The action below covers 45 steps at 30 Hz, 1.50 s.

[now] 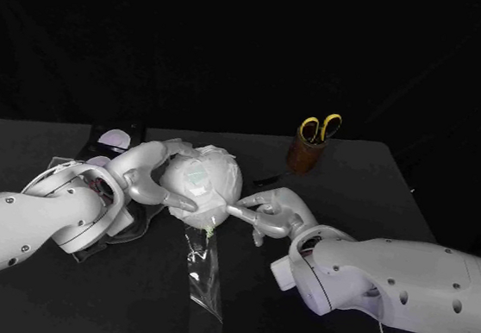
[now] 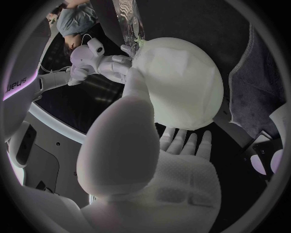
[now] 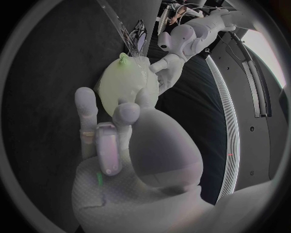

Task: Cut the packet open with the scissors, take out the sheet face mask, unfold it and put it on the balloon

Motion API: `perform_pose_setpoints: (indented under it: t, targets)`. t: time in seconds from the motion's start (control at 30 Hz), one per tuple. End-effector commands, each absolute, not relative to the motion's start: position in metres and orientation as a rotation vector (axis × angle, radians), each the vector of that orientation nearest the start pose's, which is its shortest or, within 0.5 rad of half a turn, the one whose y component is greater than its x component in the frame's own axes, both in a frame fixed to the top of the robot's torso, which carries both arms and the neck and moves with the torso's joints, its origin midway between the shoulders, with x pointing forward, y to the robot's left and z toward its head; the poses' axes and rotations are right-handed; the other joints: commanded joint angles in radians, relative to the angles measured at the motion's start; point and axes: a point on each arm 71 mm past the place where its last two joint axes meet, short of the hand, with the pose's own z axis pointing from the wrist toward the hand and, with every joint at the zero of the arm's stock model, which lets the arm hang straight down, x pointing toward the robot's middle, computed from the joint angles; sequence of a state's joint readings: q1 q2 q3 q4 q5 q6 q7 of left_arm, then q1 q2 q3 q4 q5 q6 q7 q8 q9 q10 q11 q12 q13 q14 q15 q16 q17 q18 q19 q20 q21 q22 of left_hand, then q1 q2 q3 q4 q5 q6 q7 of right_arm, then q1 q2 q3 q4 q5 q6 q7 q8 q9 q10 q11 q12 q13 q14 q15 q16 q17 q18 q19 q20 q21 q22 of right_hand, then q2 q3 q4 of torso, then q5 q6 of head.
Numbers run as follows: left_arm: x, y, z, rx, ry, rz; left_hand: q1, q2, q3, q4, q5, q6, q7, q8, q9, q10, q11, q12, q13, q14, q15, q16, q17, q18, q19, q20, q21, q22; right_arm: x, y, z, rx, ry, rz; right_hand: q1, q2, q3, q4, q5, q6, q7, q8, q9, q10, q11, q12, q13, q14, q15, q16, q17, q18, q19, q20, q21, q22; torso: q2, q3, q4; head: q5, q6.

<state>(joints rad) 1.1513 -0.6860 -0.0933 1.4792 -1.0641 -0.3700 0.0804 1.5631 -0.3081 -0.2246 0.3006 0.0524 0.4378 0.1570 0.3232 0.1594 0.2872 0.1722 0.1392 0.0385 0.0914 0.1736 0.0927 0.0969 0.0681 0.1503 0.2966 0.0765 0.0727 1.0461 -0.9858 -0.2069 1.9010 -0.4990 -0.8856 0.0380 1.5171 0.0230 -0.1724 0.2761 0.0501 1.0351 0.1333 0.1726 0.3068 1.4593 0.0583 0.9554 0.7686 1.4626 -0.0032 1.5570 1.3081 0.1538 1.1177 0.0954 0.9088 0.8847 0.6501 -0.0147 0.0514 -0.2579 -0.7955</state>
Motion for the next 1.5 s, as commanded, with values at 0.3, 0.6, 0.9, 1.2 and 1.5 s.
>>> perform_pose_setpoints:
  t: [0.3,0.6,0.9,1.2,1.5]
  targets:
    - [0.465,0.125,-0.228,-0.074,1.793,-1.076,0.013,0.001,0.003,0.002,0.006,0.008,0.056,0.002,0.001,0.005,0.004,-0.005,-0.001,0.006,-0.003,-0.003,-0.002,0.0,0.002,-0.006,-0.006,-0.002,0.36,-0.196,-0.263,0.993,1.664,0.925,0.057,0.057,0.019,-0.024,-0.001,0.069,-0.036,0.039,0.017,0.112,-0.033,0.615,0.802,0.108,-0.024,0.014,0.263,-0.001,0.013,-0.005,0.051,0.047,0.0,-0.0011,0.0003,-0.003,-0.005]
    - [0.465,0.125,-0.228,-0.075,1.794,-1.078,0.013,0.001,0.003,0.002,0.006,0.008,0.056,0.002,0.001,0.005,0.004,-0.005,-0.001,0.006,-0.003,-0.003,-0.002,0.0,0.002,-0.006,-0.006,-0.002,0.361,-0.195,-0.262,0.993,1.637,0.916,0.135,0.063,0.047,-0.082,-0.001,0.133,-0.089,0.095,0.047,0.112,-0.08,0.615,0.802,0.108,-0.068,0.014,0.263,-0.013,0.051,-0.025,0.117,0.113,0.0,-0.001,0.0004,-0.004,-0.008]
    - [0.465,0.125,-0.228,-0.077,1.797,-1.077,0.014,0.001,0.004,0.002,0.006,0.009,0.057,0.002,0.001,0.009,0.005,-0.007,-0.001,0.007,-0.002,-0.004,-0.002,0.0,0.003,-0.006,-0.006,-0.002,0.36,-0.196,-0.26,0.985,1.626,0.919,0.147,0.063,0.056,-0.09,-0.001,0.147,-0.095,0.129,0.081,0.112,-0.089,0.615,0.802,0.108,-0.077,0.014,0.263,-0.017,0.062,-0.032,0.139,0.136,0.0,-0.0008,-0.0003,-0.005,-0.011]
    - [0.465,0.126,-0.228,-0.08,1.797,-1.075,0.014,0.001,0.004,0.002,0.006,0.009,0.057,0.002,0.001,0.009,0.005,-0.007,-0.001,0.007,-0.002,-0.004,-0.002,0.0,0.003,-0.006,-0.006,-0.002,0.357,-0.199,-0.257,0.978,1.619,0.923,0.165,0.068,0.077,-0.104,-0.001,0.134,-0.092,0.151,0.115,0.112,-0.087,0.615,0.802,0.108,-0.077,0.014,0.263,-0.02,0.067,-0.037,0.152,0.152,0.0,-0.0002,-0.0005,-0.005,-0.013]
    - [0.465,0.127,-0.228,-0.083,1.796,-1.075,0.015,0.001,0.005,0.002,0.006,0.01,0.058,0.001,0.001,0.01,0.006,-0.01,-0.001,0.007,-0.001,-0.005,-0.002,0.0,0.003,-0.007,-0.005,-0.002,0.352,-0.211,-0.255,0.944,1.638,0.878,0.175,0.063,0.116,-0.123,0.0,0.116,-0.088,0.178,0.159,0.112,-0.084,0.615,0.802,0.108,-0.074,0.014,0.263,-0.021,0.069,-0.044,0.163,0.165,-0.001,-0.0013,-0.0003,-0.005,-0.014]
